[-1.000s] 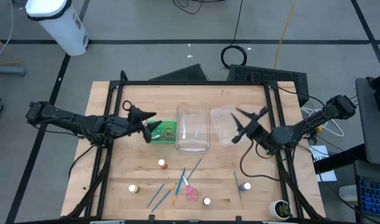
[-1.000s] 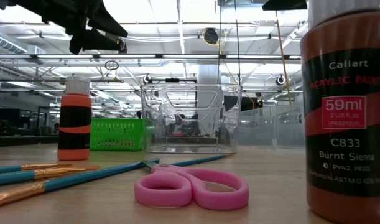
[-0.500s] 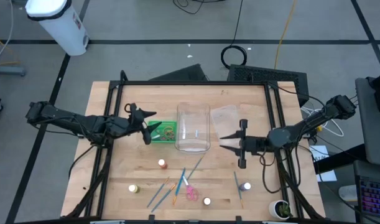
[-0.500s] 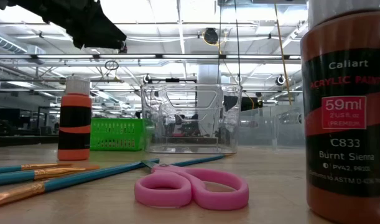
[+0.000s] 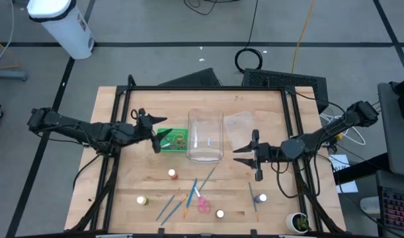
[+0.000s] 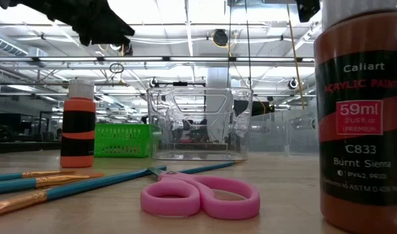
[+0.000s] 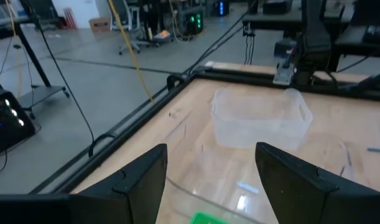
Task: Pick & Place Paint Supplies
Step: Put the pink scissors into the green bin
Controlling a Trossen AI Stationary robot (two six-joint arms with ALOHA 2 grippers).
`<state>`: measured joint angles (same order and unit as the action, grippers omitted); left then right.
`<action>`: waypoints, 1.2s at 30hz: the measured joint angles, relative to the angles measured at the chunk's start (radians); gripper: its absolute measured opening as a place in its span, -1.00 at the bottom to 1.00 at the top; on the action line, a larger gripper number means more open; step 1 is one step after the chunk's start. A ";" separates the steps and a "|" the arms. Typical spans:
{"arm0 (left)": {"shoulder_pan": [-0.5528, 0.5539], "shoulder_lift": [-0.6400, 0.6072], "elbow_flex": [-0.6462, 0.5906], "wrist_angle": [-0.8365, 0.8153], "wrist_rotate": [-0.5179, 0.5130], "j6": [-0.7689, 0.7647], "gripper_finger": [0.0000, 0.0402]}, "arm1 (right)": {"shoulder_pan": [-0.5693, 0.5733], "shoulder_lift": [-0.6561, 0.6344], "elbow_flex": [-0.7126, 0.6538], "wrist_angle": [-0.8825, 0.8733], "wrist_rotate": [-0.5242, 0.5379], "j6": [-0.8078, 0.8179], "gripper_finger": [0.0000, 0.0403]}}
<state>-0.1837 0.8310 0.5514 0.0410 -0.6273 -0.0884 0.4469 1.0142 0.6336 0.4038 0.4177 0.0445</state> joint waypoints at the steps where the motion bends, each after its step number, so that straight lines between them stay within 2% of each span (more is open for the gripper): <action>1: 0.000 0.000 0.000 0.013 0.000 0.008 0.26 | 0.000 0.000 -0.005 0.008 -0.018 0.010 -0.43; 8: 0.007 0.065 0.000 0.137 0.002 0.089 0.26 | 0.000 0.000 -0.101 0.221 -0.158 0.025 -0.43; 13: 0.027 0.138 0.000 0.200 0.002 0.146 0.26 | 0.000 0.000 -0.144 0.325 -0.160 0.023 -0.43; 24: 0.033 0.186 0.000 0.251 0.018 0.155 0.26 | 0.000 0.000 -0.144 0.326 -0.161 0.023 -0.43; 30: 0.031 0.180 -0.001 0.326 0.215 0.141 0.26 | 0.000 0.000 -0.144 0.325 -0.160 0.022 -0.43; 36: 0.029 0.180 -0.001 0.387 0.497 0.086 0.26 | 0.000 0.000 -0.144 0.301 -0.160 -0.004 -0.43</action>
<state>-0.1547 1.0115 0.5507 0.4282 -0.1299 -0.0026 0.4469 1.0142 0.4892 0.7049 0.2581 0.0404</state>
